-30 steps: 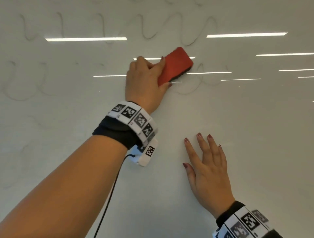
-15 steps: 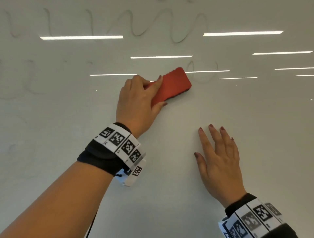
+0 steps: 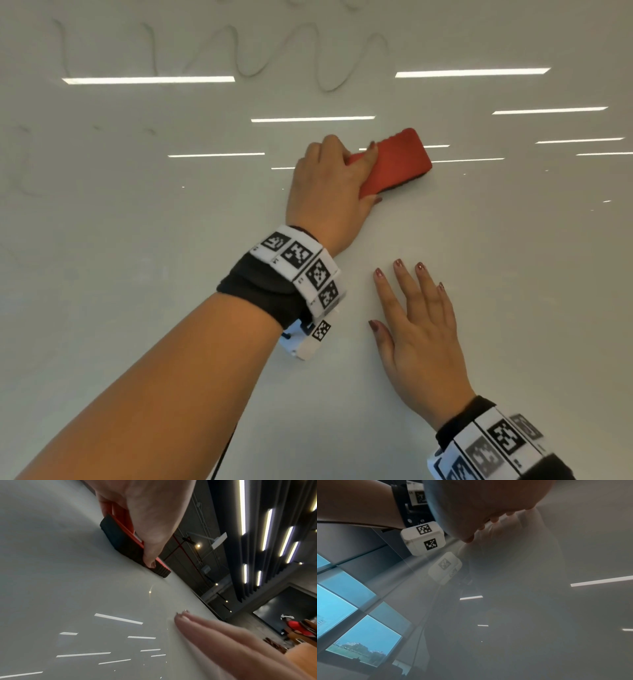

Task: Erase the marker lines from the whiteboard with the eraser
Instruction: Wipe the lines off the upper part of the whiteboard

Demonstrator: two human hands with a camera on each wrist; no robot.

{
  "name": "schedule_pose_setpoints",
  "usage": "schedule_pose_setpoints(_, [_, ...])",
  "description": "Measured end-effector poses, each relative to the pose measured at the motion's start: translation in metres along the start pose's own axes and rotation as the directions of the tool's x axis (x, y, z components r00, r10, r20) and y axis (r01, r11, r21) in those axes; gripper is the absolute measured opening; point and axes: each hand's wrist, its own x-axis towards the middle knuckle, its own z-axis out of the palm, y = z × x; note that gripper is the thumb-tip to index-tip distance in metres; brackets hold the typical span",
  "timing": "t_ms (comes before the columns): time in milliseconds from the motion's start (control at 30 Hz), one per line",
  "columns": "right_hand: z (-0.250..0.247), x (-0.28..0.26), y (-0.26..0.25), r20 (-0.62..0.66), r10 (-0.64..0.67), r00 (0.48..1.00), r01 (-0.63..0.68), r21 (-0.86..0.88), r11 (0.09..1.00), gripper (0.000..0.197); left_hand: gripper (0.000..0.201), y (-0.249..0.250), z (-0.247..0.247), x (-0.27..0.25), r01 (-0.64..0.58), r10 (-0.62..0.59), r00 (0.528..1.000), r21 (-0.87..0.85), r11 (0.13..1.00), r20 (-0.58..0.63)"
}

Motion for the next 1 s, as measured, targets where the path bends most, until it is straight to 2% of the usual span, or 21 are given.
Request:
schedule_pose_setpoints(133, [0.000, -0.001, 0.001, 0.016, -0.010, 1.000, 0.010, 0.004, 1.000, 0.058, 0.054, -0.004, 0.003, -0.016, -0.095, 0.094, 0.994, -0.012, 0.995, -0.057])
schedule_pose_setpoints(233, [0.000, -0.001, 0.002, 0.028, -0.009, 1.000, 0.009, 0.007, 1.000, 0.058, 0.049, -0.007, 0.002, -0.013, -0.113, 0.111, 0.991, -0.016, 0.994, -0.074])
schedule_pose_setpoints(500, [-0.003, -0.002, 0.003, 0.068, -0.013, 0.998, 0.013, -0.005, 1.000, 0.059, 0.056, 0.008, 0.000, 0.043, 0.045, -0.048, 0.998, -0.067, 0.997, -0.040])
schedule_pose_setpoints(667, [-0.004, -0.002, 0.004, 0.076, -0.021, 0.997, 0.021, -0.001, 1.000, 0.059, 0.061, 0.022, 0.008, 0.028, -0.095, 0.097, 0.995, -0.063, 0.993, 0.025])
schedule_pose_setpoints(867, [-0.003, -0.003, 0.002, 0.070, -0.020, 0.997, 0.019, 0.006, 1.000, 0.059, 0.060, 0.012, 0.011, 0.005, -0.244, 0.245, 0.968, -0.026, 0.969, 0.060])
schedule_pose_setpoints(933, [-0.003, -0.002, 0.002, 0.074, -0.015, 0.997, 0.014, 0.004, 1.000, 0.059, 0.059, 0.010, 0.007, 0.015, -0.246, 0.246, 0.967, -0.015, 0.969, 0.066])
schedule_pose_setpoints(1000, [-0.004, -0.002, 0.001, 0.082, -0.009, 0.997, 0.009, 0.005, 1.000, 0.059, 0.058, 0.008, 0.001, 0.032, -0.190, 0.190, 0.979, -0.018, 0.982, 0.074])
